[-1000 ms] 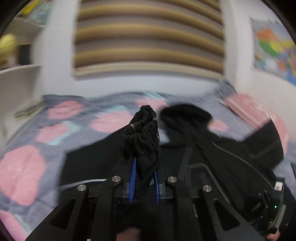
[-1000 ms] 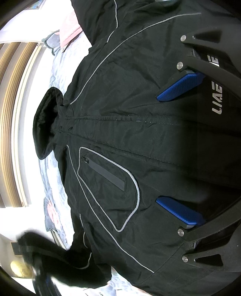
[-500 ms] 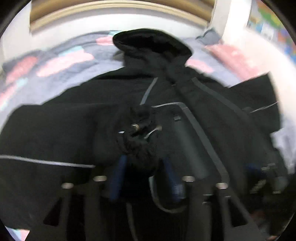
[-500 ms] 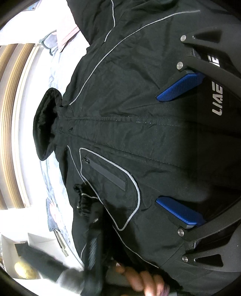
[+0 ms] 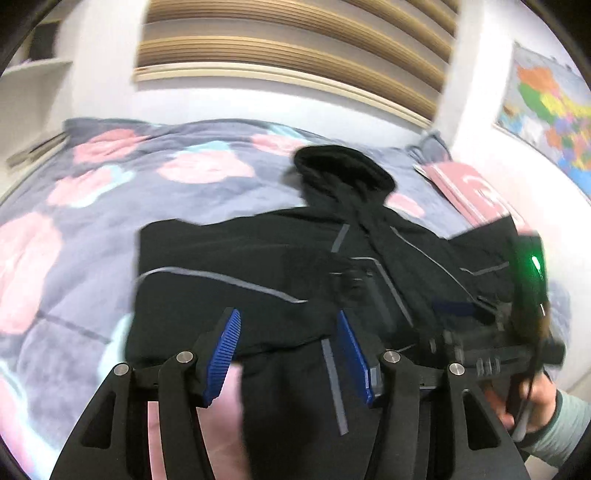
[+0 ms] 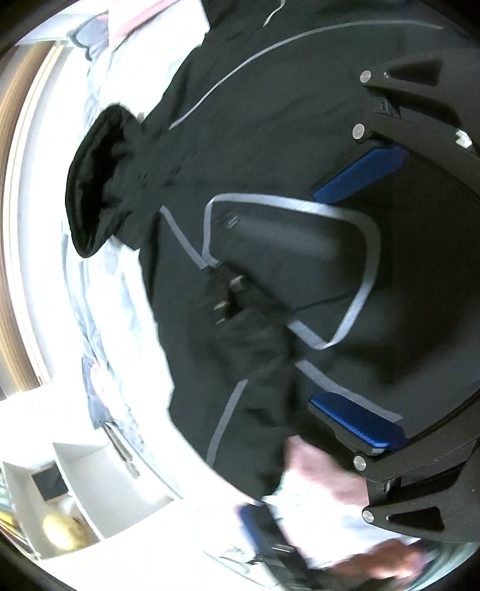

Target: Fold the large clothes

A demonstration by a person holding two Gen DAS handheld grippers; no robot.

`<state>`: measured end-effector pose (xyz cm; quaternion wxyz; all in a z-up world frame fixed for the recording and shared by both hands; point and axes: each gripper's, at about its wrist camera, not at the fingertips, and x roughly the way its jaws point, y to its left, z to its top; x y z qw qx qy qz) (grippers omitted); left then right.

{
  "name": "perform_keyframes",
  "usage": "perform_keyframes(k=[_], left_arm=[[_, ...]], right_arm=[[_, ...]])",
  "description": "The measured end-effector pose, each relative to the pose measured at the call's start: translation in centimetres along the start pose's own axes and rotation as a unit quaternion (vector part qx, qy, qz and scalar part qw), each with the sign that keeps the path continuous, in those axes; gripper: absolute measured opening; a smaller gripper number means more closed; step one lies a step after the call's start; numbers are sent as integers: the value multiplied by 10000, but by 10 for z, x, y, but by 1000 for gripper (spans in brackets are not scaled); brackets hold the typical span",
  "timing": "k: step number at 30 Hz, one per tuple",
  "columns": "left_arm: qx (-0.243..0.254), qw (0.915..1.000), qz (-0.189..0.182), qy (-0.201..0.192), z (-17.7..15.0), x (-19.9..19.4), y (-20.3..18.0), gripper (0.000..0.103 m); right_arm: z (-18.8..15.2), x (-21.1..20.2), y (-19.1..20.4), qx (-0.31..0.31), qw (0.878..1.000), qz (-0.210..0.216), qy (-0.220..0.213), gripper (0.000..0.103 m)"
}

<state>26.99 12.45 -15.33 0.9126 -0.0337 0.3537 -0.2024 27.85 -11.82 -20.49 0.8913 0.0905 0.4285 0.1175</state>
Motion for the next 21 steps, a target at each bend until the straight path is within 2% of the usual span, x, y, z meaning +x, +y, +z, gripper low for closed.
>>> perform_keyframes(k=[4, 6, 8, 9, 12, 16, 21], left_arm=[[-206, 9992, 334, -48, -8, -11, 28, 56], [-315, 9983, 487, -55, -13, -16, 41, 56], [-476, 9974, 539, -38, -15, -17, 53, 56], [-557, 9967, 587, -13, -15, -16, 58, 56], [-635, 9941, 884, 22, -11, -9, 63, 56], [-637, 9936, 931, -78, 4, -7, 58, 56], [-273, 9963, 789, -195, 36, 6, 17, 56]], right_arm=[[17, 47, -5, 570, 9976, 173, 362, 88], [23, 65, -9, 811, 9950, 294, 504, 85], [26, 80, -10, 883, 9932, 522, 558, 68], [29, 81, -8, 848, 9934, 569, 523, 53], [37, 63, -3, 583, 9972, 415, 224, 33], [50, 12, -16, 427, 9981, 217, -381, 30], [62, -64, -68, 477, 9933, -171, -1042, 30]])
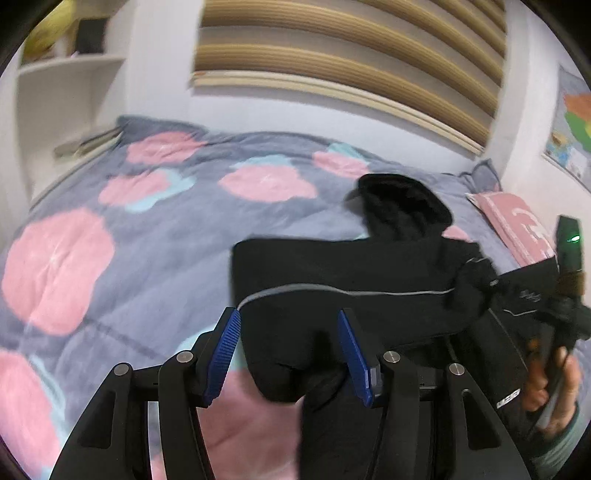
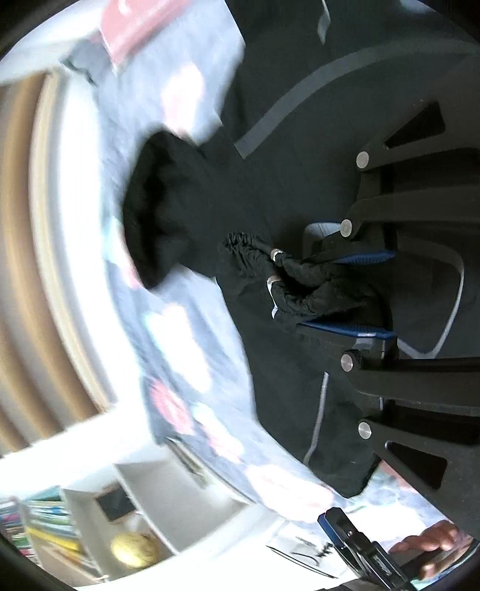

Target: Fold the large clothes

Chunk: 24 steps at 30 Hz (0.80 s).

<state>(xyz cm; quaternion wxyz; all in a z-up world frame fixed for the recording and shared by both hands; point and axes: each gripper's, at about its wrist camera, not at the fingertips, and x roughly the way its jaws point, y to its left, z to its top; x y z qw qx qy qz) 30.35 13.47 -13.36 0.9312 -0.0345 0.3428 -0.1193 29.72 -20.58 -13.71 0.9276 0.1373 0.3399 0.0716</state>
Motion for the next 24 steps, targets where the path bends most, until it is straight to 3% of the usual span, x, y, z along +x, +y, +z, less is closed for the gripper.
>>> perform_keyframes(k=[3, 7, 13, 16, 20, 22, 24], left_arm=[[216, 9997, -142, 10, 13, 13, -34, 56], [422, 9982, -374, 200, 19, 46, -78, 56], [481, 9928, -408, 1014, -13, 124, -117, 56], [656, 9866, -102, 1493, -39, 161, -124, 56], [832, 9852, 43, 1498, -47, 168, -127, 57], [827, 9848, 37, 1525, -44, 165, -126, 56], [777, 9863, 14, 1458, -39, 156, -125, 56]], right_arm=[[9, -29, -44, -10, 9988, -424, -248, 30], [6, -45, -102, 102, 9972, -695, -263, 30], [-26, -16, -190, 658, 9938, -827, 354, 30], [-53, 10, -211, 822, 9898, -886, 757, 31], [-65, 19, -219, 856, 9875, -943, 934, 33], [-60, 10, -216, 913, 9856, -1033, 981, 41], [-49, -12, -210, 955, 9878, -985, 732, 41]])
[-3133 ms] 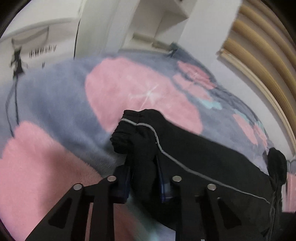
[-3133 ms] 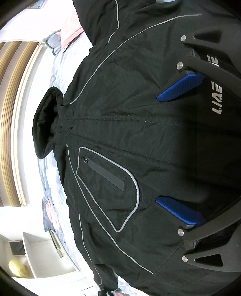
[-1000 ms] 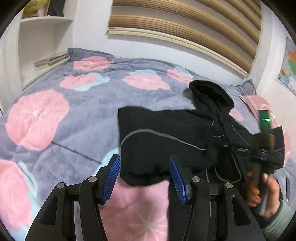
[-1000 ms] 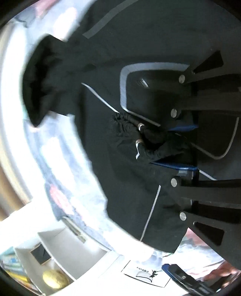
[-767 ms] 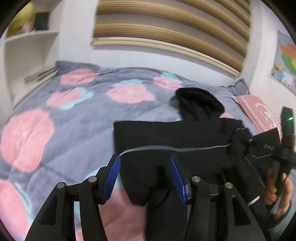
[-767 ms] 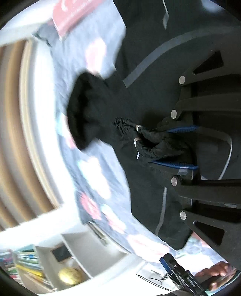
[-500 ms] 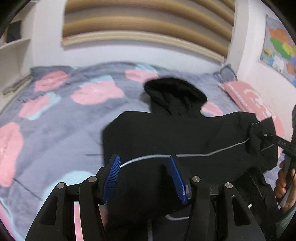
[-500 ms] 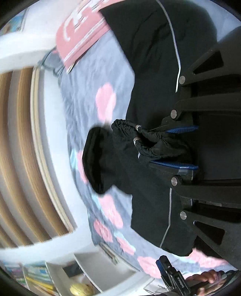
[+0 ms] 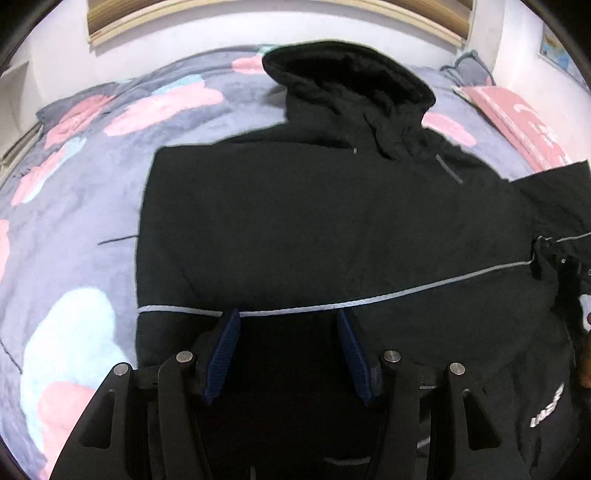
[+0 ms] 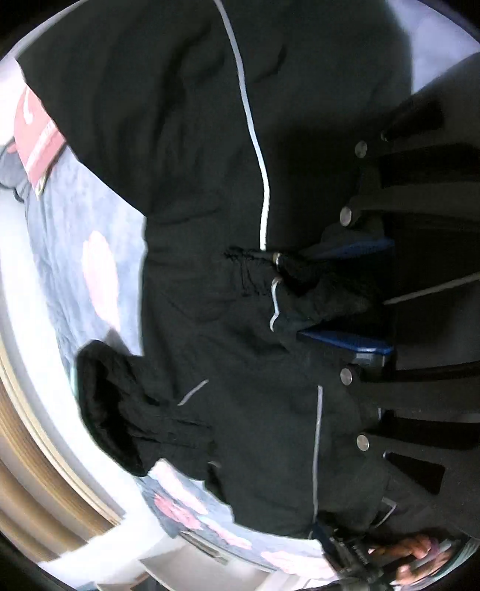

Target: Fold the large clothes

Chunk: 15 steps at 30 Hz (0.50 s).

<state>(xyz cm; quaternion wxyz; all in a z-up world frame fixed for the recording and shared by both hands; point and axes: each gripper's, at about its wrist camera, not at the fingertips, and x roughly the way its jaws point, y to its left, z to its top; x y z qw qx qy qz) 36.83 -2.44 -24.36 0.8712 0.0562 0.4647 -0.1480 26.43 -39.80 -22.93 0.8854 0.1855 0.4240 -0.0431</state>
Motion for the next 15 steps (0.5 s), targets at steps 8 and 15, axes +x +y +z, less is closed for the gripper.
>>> perform_keyframes(k=[8, 15], left_arm=[[-301, 9965, -558, -547, 12, -41, -8, 57], [-293, 9992, -247, 62, -9, 12, -10, 57]], right_arm=[[6, -16, 59, -862, 9954, -83, -416, 62], [-34, 44, 46, -1035, 9922, -658, 207, 59]])
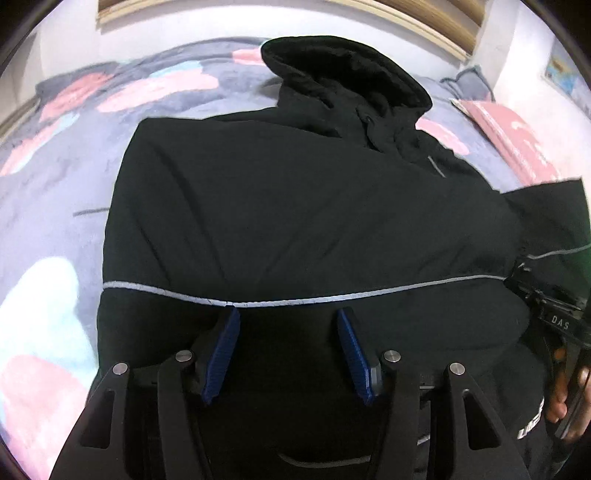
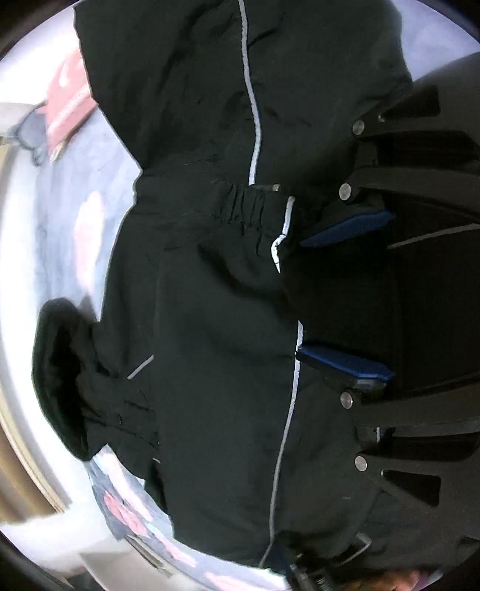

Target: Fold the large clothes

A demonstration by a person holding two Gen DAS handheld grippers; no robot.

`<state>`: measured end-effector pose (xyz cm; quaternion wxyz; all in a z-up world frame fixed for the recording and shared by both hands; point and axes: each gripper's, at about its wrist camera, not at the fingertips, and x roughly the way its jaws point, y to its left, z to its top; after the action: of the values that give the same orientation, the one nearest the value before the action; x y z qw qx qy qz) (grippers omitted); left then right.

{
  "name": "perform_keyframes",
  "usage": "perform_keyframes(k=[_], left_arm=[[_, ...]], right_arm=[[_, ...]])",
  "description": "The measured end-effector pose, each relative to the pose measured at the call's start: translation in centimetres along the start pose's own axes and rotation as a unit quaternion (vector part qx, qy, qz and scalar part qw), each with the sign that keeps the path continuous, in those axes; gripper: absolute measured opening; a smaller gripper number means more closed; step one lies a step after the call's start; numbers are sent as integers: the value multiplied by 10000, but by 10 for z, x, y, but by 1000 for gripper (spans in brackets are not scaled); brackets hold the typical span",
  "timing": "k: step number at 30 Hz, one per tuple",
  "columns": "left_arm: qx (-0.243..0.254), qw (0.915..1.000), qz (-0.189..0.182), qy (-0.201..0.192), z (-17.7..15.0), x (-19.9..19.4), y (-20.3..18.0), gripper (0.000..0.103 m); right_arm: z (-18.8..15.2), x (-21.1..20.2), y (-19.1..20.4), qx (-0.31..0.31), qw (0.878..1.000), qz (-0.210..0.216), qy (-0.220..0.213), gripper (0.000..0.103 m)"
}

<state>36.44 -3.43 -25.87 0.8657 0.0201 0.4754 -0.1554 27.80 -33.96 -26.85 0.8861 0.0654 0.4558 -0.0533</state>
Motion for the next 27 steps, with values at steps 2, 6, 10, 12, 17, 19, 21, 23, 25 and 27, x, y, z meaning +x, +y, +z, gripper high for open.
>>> perform_keyframes(k=[2, 6, 10, 12, 17, 19, 21, 23, 25, 27], left_arm=[[130, 9996, 252, 12, 1, 3, -8, 58], [271, 9988, 417, -47, -3, -1, -15, 59], [284, 9992, 286, 2, -3, -24, -15, 59], [318, 9993, 166, -81, -5, -43, -23, 59], [494, 9982, -152, -293, 2, -82, -68, 59], [606, 9971, -266, -373, 7, -89, -96, 59], [675, 9960, -428, -405, 10, -91, -121, 59], [750, 9946, -605, -390, 12, -87, -151, 59], [839, 9931, -742, -340, 15, -75, -183, 59], [969, 9914, -833, -277, 16, -64, -214, 59]], right_arm=[[0, 1, 2, -40, 10000, -84, -22, 59], [-2, -7, 2, -113, 9999, -121, -18, 59], [-9, -41, 6, -314, 9994, -16, -157, 60], [-12, -65, 1, -300, 9989, 214, -276, 60], [-20, -141, -45, -131, 9951, 466, -857, 60], [-22, -168, -82, 64, 9931, 436, -1090, 65], [-23, -184, -123, 360, 9913, 352, -1216, 71], [-26, -194, -168, 687, 9885, 222, -1331, 77], [-26, -197, -215, 1068, 9854, -27, -1324, 78], [-28, -193, -260, 1509, 9800, -102, -1291, 78]])
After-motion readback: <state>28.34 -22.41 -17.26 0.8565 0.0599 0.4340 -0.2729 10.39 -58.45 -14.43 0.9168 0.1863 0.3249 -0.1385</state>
